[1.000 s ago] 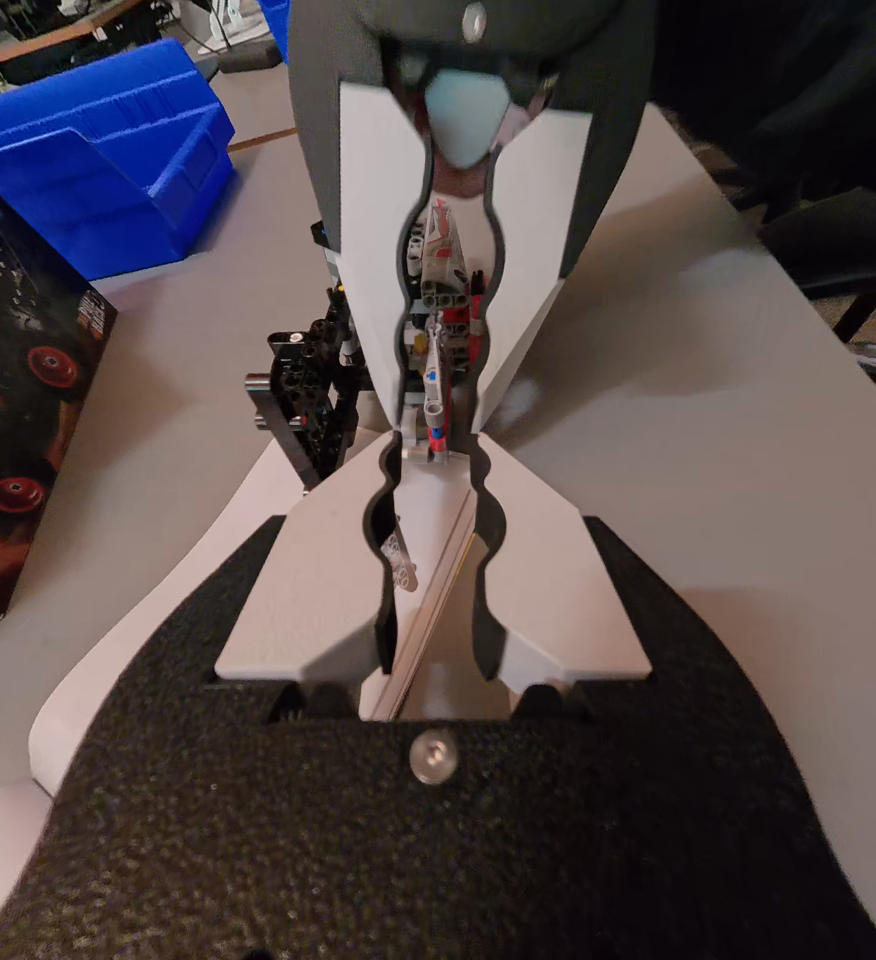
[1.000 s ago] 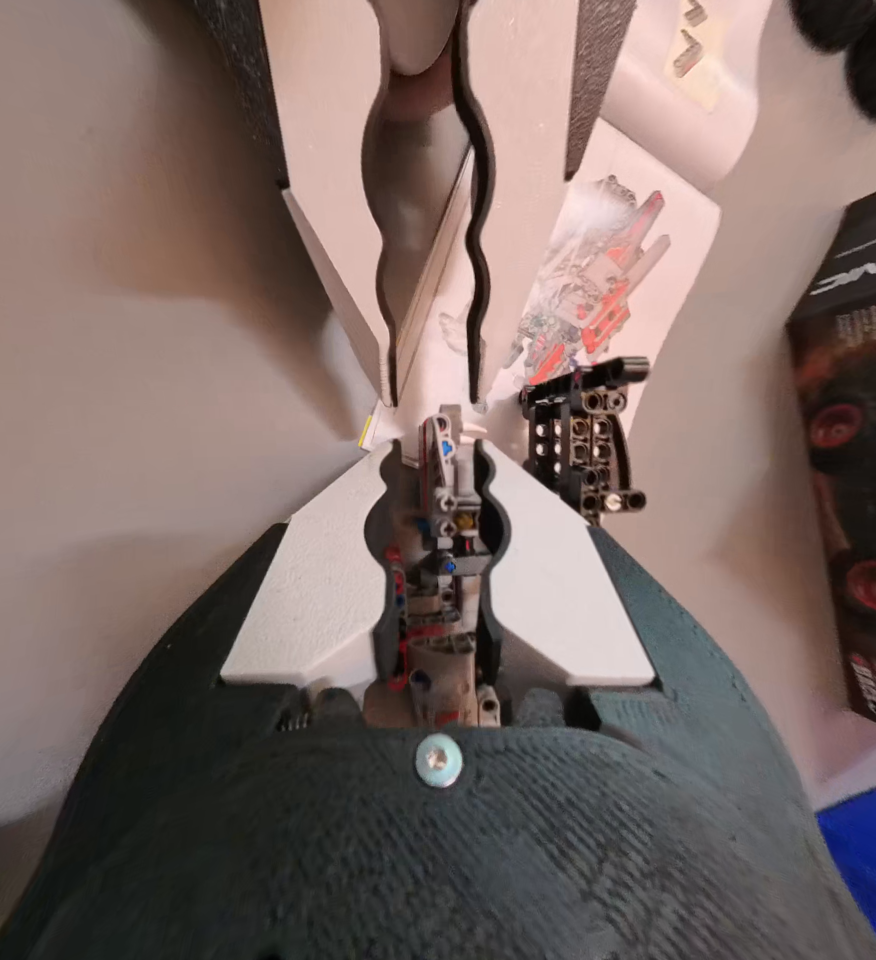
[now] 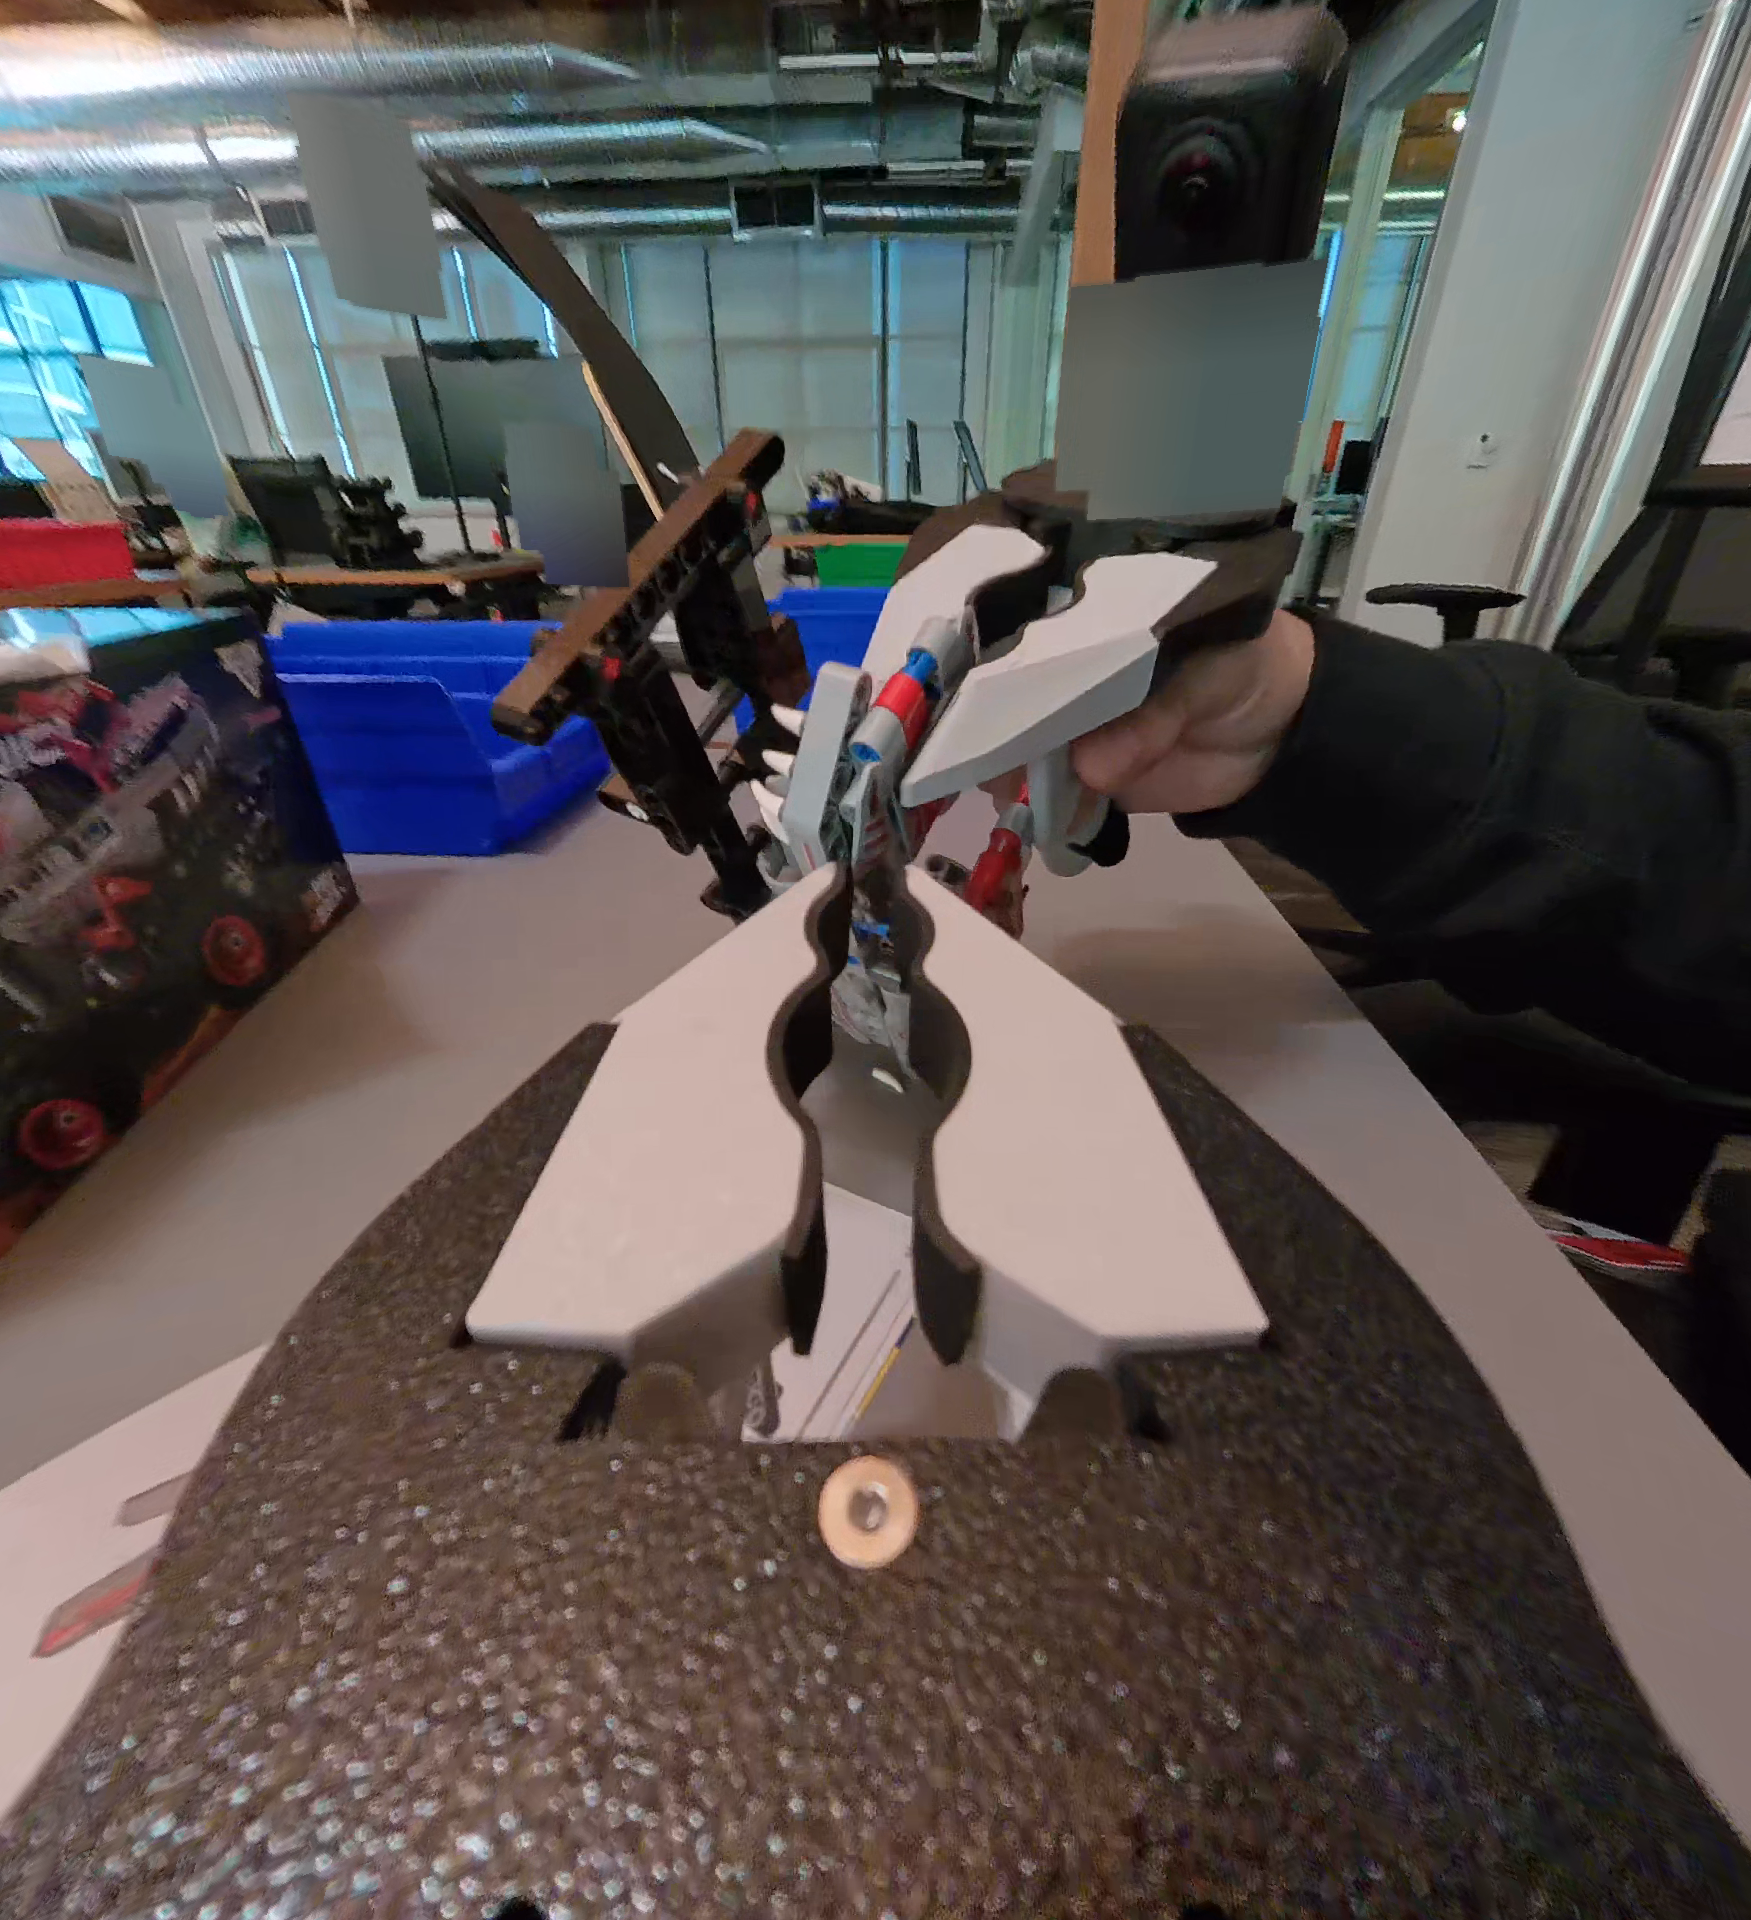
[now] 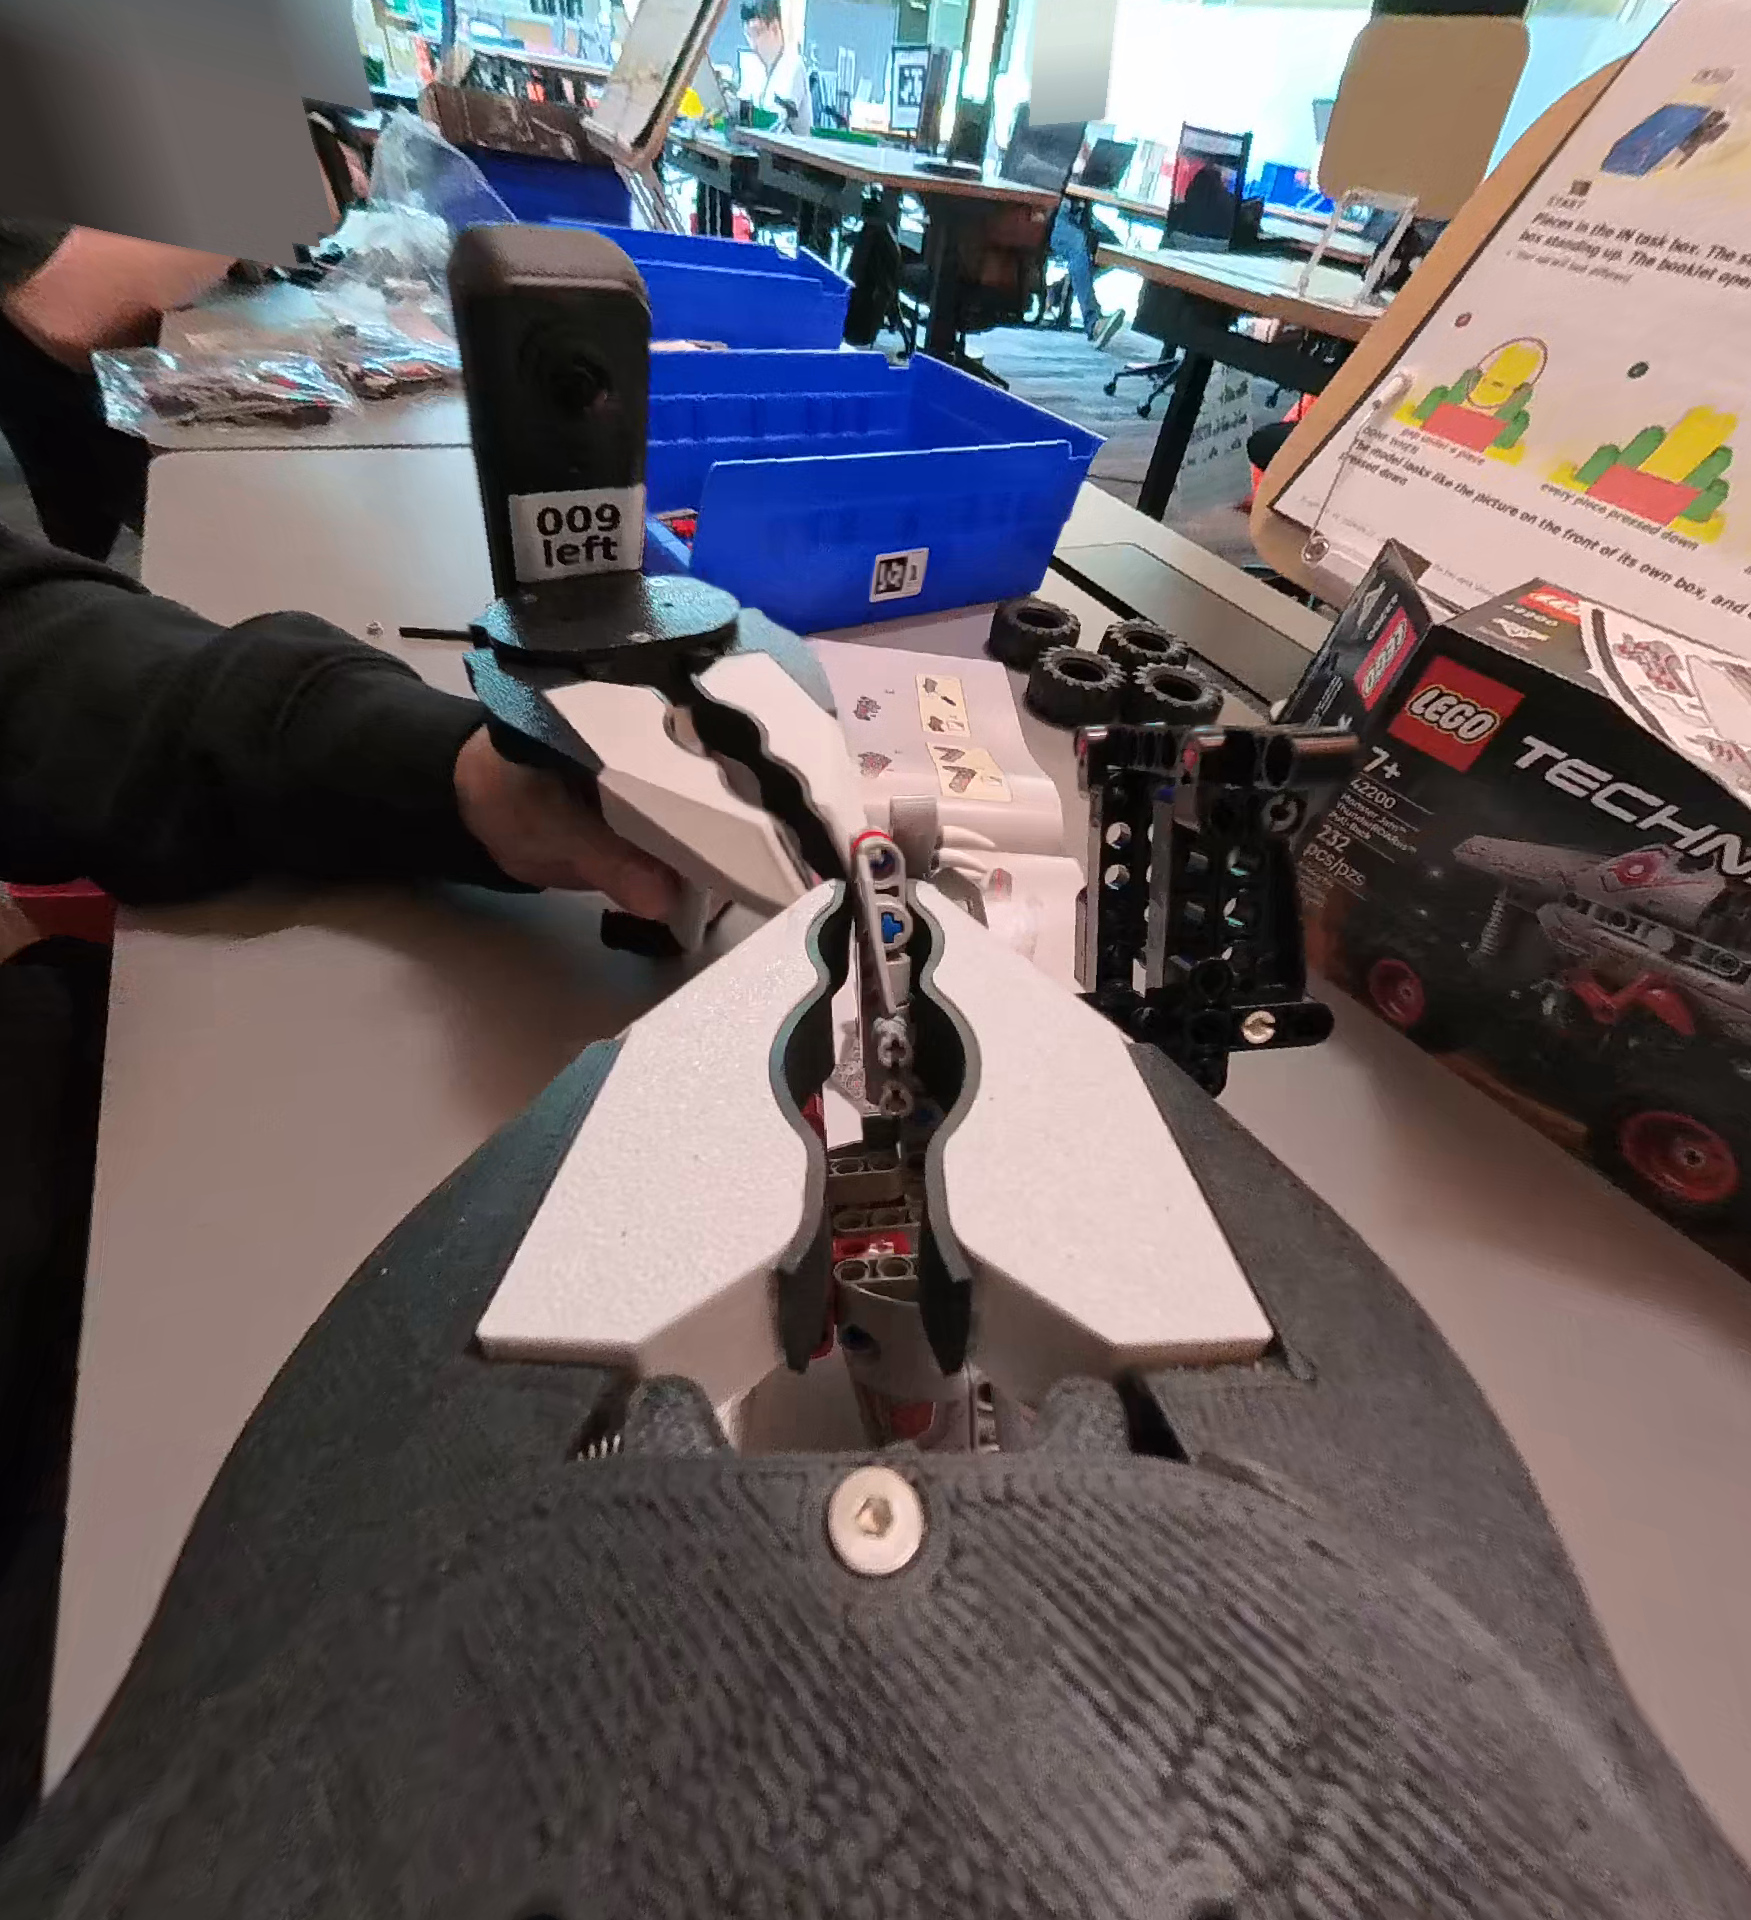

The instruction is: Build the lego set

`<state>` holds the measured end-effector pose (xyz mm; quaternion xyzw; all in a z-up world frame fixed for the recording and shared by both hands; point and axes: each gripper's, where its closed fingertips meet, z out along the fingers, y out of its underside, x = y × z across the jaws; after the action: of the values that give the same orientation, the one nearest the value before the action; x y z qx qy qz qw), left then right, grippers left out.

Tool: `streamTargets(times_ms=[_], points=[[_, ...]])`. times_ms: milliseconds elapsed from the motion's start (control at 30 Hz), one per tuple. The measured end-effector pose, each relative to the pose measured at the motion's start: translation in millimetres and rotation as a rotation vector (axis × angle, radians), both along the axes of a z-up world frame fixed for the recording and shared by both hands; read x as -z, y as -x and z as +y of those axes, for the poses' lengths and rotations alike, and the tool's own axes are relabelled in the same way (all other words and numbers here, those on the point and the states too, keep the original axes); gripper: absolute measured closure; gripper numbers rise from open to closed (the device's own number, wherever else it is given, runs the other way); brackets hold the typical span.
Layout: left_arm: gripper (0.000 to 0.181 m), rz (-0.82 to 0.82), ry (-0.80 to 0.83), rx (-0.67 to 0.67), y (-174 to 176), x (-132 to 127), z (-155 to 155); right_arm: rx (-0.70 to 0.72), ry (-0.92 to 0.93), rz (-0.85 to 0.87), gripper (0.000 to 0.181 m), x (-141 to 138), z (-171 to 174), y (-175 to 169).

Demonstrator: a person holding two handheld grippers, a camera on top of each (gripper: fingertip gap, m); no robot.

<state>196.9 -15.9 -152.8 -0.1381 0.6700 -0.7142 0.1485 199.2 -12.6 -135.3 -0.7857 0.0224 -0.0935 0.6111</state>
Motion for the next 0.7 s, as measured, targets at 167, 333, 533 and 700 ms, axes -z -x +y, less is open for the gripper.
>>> streamTargets(times_ms=[167,333,533,700], points=[[0.176,-0.06,0.047,0.006,4.1,-13.6,7.2,-0.035,0.017,-0.011,0.175,3.2,5.4,5.6],[0.177,-0.029,0.056,0.03,2.9,-11.1,11.5,-0.047,0.012,-0.007,0.176,4.4,9.0,6.3],[0.176,-0.007,0.042,0.04,1.3,-3.2,12.2,-0.046,-0.006,0.006,0.176,4.0,11.5,2.4],[0.181,0.015,0.064,0.058,1.1,-3.7,11.9,-0.062,-0.01,0.023,0.176,4.3,13.0,3.5]])
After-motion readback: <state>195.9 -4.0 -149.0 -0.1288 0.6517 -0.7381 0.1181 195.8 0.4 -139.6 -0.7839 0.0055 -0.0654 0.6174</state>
